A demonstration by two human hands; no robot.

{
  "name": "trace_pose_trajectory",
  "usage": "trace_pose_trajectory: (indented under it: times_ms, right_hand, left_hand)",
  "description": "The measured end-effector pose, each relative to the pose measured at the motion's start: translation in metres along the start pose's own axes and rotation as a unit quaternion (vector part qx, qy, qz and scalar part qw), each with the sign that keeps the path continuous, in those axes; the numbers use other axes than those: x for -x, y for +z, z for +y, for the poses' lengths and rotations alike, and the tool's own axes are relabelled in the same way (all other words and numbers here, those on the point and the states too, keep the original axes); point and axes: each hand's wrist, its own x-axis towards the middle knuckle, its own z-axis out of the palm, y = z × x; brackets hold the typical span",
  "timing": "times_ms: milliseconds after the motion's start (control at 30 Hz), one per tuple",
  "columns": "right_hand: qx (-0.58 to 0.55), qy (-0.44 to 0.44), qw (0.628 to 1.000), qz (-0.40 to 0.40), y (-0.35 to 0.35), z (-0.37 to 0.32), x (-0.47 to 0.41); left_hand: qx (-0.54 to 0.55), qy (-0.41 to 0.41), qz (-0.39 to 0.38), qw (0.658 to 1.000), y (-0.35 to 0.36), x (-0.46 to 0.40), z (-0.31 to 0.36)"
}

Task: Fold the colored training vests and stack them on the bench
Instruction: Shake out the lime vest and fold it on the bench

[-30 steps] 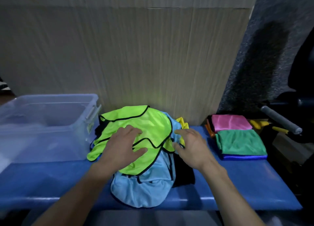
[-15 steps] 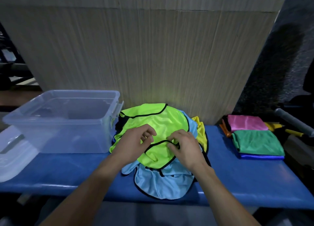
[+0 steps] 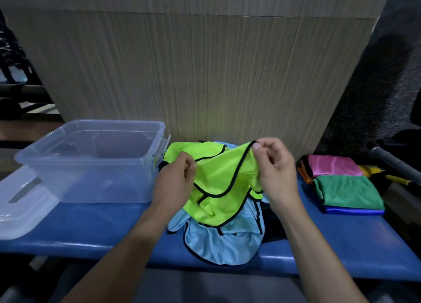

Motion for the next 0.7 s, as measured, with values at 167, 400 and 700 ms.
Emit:
trace_pose_trajectory:
  times_ms: [167, 400, 700]
  right_hand:
    - [-0.079, 0.069, 0.990, 0.089, -0.018, 0.001, -0.008]
    - [-0.134, 0.130, 0.973, 0.134, -0.037, -0.001, -0.009]
    - [0.119, 0.196, 0.953, -0.196, -0.049, 0.013, 0.015]
  left_hand:
    - [-0.114, 0.034, -0.299, 0.947, -0.001, 0.016, -0.005]
    - [-0.043, -0.002, -0.199, 0.979, 0.014, 0.011, -0.005]
    - [0.407, -0.014, -0.234, 0.883, -0.015, 0.022, 0.080]
